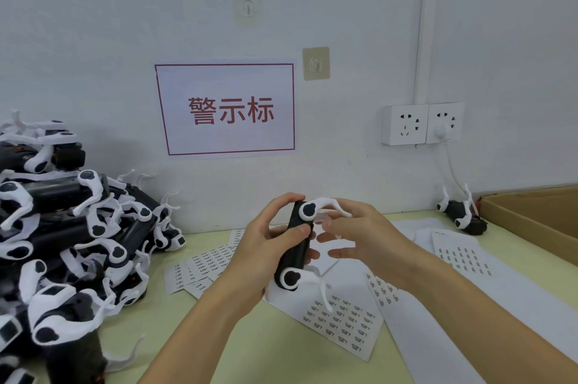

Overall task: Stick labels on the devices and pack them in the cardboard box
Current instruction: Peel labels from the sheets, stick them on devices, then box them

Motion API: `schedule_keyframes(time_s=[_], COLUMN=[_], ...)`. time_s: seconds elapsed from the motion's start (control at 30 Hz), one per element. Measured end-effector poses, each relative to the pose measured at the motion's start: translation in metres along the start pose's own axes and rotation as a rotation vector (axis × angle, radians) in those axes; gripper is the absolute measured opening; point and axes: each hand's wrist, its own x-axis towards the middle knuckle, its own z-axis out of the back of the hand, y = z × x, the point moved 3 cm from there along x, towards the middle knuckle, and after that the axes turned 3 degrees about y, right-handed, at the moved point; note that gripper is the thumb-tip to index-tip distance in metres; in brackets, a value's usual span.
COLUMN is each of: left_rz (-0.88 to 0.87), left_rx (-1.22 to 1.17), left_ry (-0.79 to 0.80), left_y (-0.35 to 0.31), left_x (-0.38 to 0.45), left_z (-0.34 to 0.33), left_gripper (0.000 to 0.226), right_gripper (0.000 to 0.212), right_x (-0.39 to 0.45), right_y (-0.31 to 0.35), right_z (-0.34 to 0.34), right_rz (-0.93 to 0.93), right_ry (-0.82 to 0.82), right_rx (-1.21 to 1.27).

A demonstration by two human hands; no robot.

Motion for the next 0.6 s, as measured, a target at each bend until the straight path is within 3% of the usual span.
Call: schedule_keyframes(time_s=[0.17,0.33,0.6], left_rz=[-0.042,-0.038,-0.027], left_rx=[0.196,0.236,0.34], left_ry=[-0.002,0.059,0.086], left_y=[-0.0028,-0.0028,-0.0044], left_x=[-0.0011,-0.0038,-0.0031], left_z=[-0.0039,-0.0075,-0.0068], left_gripper=[0.038,0.038,0.039], right_gripper=[0.04,0.018,0.015], right_x=[-0.0004,-0.0021,-0.0005], right_y=[0.0016,0.0019,-0.0003], right_z=[0.0014,-0.002,-0.0037], right_rz=[0.038,0.05,0.029], right_ry=[0.036,0.054,0.052], right_rx=[-0.112,-0.174,-0.154])
